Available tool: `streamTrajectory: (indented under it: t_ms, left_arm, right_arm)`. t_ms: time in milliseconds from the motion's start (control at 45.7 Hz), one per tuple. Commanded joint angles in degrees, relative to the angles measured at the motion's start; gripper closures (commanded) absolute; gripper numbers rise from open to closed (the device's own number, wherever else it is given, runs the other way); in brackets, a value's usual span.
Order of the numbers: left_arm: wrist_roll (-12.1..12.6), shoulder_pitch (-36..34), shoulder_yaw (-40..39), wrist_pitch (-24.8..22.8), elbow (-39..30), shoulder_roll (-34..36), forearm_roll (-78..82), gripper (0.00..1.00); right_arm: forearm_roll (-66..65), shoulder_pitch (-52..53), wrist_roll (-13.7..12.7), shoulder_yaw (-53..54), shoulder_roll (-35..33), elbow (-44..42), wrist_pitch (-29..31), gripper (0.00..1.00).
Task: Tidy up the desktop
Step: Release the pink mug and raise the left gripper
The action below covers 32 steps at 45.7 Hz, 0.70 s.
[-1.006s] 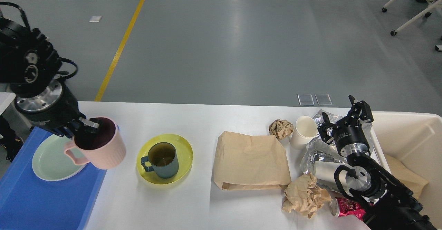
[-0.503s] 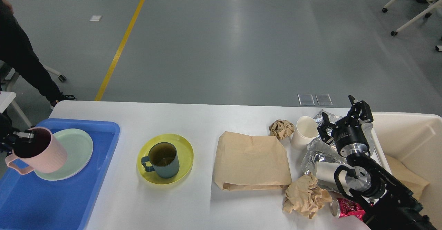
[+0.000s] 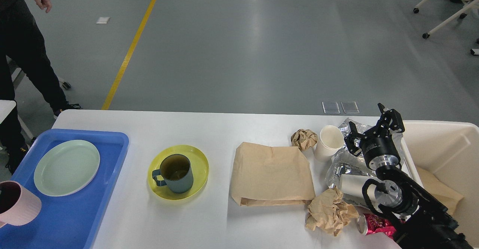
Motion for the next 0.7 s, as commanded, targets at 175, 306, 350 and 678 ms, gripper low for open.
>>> streamTrajectory:
  t_ms: [175, 306, 350, 678]
  left_arm:
    - [-0.7, 8.9, -6.2, 1.4, 6.9, -0.2, 0.4, 0.96]
    - [-0.8, 9.4, -5.9, 1.7, 7.1, 0.0, 0.4, 0.96]
    - [-0.8, 9.4, -5.9, 1.8, 7.1, 0.0, 0.4, 0.96]
    - [-0.3, 9.5, -6.2, 2.1, 6.6, 0.0, -8.1, 0.25]
  right_arm:
    - [0.0, 0.0, 0.0, 0.0, 0.0, 0.0, 0.0, 0.0]
    - [0.0, 0.0, 0.0, 0.0, 0.0, 0.0, 0.0, 0.0]
    - [0.0, 0.0, 0.0, 0.0, 0.0, 0.0, 0.0, 0.0]
    - [0.0, 0.0, 0.0, 0.0, 0.0, 0.0, 0.0, 0.0]
